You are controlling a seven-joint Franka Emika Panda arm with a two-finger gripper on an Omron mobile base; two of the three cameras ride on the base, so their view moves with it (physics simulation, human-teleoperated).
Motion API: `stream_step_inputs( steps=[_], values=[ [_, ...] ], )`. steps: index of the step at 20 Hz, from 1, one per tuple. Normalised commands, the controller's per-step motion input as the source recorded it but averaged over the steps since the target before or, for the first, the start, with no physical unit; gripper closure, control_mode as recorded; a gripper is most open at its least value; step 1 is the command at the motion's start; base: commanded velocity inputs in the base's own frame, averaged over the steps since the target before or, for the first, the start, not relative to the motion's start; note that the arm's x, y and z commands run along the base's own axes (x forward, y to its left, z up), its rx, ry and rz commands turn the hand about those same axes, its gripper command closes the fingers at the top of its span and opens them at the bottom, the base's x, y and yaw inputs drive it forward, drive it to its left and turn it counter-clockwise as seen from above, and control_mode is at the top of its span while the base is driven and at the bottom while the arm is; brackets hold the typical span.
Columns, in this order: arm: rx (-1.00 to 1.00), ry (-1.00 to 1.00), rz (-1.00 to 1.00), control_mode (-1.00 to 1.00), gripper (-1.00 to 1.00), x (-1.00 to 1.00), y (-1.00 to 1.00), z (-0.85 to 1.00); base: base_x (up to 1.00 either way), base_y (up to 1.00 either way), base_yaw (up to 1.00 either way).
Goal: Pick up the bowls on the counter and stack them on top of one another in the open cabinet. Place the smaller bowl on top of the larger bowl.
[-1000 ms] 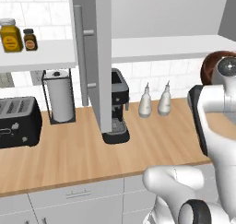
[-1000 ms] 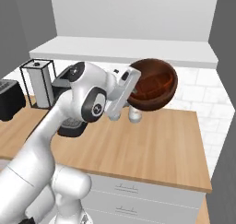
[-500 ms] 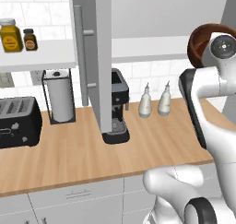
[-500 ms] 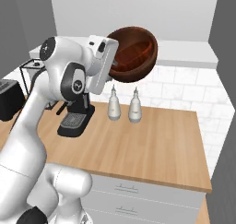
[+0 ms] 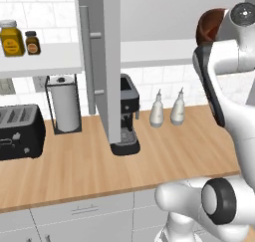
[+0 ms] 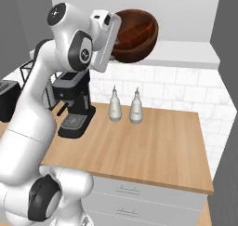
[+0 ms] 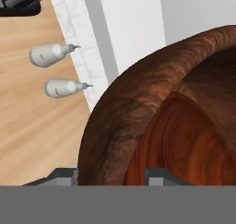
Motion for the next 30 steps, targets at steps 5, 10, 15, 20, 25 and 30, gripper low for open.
stream_step_inputs(
  steps=[5, 10, 15, 20, 25, 30],
  values=[
    [-0.01, 0.00, 0.00, -1.00, 1.00, 0.86, 0.02, -0.04, 0.00, 0.00, 0.00],
    [0.00, 0.00, 0.00, -1.00, 1.00, 1.00, 0.04, -0.01, 0.00, 0.00, 0.00],
    [0.00, 0.02, 0.00, -1.00, 1.00, 1.00, 0.04, 0.00, 0.00, 0.00, 0.00],
    [0.00, 0.05, 0.00, -1.00, 1.00, 1.00, 0.05, -0.01, 0.00, 0.00, 0.00],
    [0.00, 0.00, 0.00, -1.00, 1.00, 0.90, 0.00, -0.11, 0.00, 0.00, 0.00],
    [0.00, -0.04, 0.00, -1.00, -1.00, 0.39, 0.00, -0.11, 0.00, 0.00, 0.00]
  ],
)
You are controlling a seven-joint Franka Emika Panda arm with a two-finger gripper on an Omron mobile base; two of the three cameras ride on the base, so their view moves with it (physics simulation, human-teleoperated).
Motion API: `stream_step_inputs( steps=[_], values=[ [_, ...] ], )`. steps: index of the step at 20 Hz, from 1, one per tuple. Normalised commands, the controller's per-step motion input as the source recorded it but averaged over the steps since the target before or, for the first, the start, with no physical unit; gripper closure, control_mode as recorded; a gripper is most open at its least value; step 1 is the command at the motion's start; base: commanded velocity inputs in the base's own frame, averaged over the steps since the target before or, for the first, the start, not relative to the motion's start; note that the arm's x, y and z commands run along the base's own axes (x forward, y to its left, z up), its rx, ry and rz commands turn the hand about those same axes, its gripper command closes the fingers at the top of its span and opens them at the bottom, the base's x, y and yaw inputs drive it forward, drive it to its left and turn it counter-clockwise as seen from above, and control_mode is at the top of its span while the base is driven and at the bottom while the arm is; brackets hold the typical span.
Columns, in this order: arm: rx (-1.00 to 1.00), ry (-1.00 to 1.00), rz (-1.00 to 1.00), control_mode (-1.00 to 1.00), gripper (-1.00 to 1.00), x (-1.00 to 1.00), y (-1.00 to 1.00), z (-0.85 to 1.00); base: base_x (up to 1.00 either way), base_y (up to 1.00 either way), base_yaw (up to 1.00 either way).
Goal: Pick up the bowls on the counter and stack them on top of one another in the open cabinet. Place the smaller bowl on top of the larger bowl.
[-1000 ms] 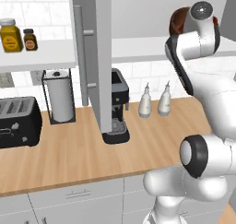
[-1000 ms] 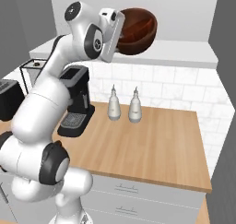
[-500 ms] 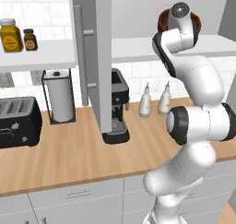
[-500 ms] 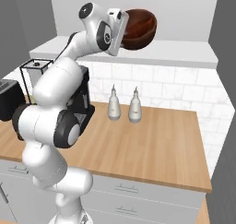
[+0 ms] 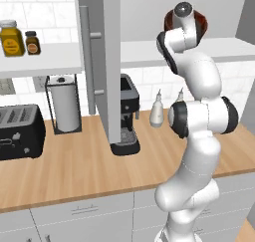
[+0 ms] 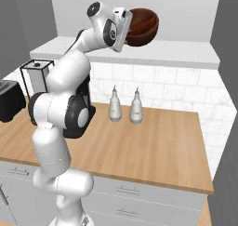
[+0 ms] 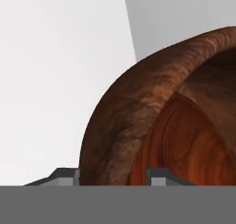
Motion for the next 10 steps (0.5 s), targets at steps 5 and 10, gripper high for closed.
stream_step_inputs(
  steps=[5, 10],
  values=[
    [0.00, 0.00, 0.00, -1.00, -1.00, -0.29, 0.09, -0.01, 0.00, 0.00, 0.00],
    [0.00, -0.01, 0.00, -1.00, -1.00, -0.92, 0.33, -0.01, 0.00, 0.00, 0.00]
  ],
)
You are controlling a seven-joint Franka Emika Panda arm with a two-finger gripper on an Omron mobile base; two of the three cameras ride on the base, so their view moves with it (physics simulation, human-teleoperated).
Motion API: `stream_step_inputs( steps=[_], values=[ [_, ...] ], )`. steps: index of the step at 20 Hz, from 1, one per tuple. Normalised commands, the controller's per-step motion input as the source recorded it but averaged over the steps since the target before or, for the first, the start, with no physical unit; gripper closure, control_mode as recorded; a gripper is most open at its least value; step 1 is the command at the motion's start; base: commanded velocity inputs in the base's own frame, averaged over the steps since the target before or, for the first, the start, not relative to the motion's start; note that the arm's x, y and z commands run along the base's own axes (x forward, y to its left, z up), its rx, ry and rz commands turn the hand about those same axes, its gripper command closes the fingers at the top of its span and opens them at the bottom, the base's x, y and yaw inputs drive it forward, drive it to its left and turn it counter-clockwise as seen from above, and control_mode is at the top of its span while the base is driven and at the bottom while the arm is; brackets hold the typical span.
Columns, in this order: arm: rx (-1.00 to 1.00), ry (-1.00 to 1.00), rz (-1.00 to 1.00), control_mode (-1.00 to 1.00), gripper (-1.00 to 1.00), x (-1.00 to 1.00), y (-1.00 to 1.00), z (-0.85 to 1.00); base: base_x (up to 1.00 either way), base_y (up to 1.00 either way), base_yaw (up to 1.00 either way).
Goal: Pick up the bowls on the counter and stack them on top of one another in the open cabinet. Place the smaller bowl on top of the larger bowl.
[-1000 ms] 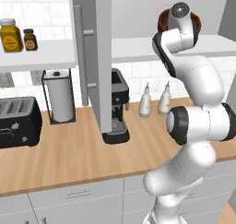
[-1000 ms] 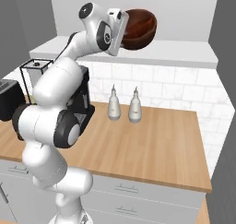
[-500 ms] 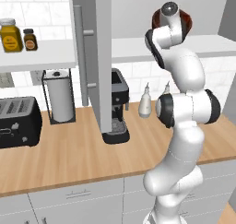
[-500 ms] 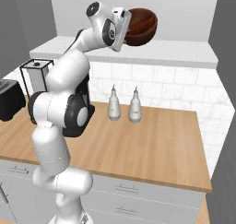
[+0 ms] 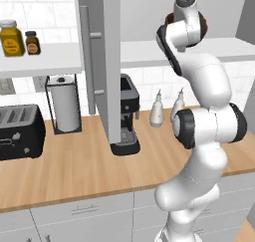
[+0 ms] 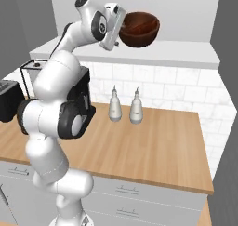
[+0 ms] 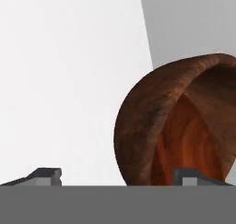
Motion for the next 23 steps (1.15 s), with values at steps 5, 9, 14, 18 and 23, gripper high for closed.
stream_step_inputs(
  steps=[5, 9, 14, 18, 23],
  values=[
    [0.00, -0.12, 0.00, -1.00, -1.00, -1.00, 0.19, -0.54, 0.00, 0.00, 0.00],
    [0.00, -0.05, 0.00, -1.00, -1.00, -1.00, -0.19, -1.00, 0.00, 0.00, 0.00],
    [0.00, 0.00, -0.02, -1.00, -1.00, -1.00, -0.83, -1.00, 0.00, 0.00, 0.00],
    [0.01, 0.03, -0.01, -1.00, -1.00, -1.00, -1.00, -1.00, 0.00, 0.00, 0.00],
    [0.34, -0.04, 0.00, -1.00, -1.00, -0.96, -1.00, -0.57, 0.00, 0.00, 0.00]
  ],
)
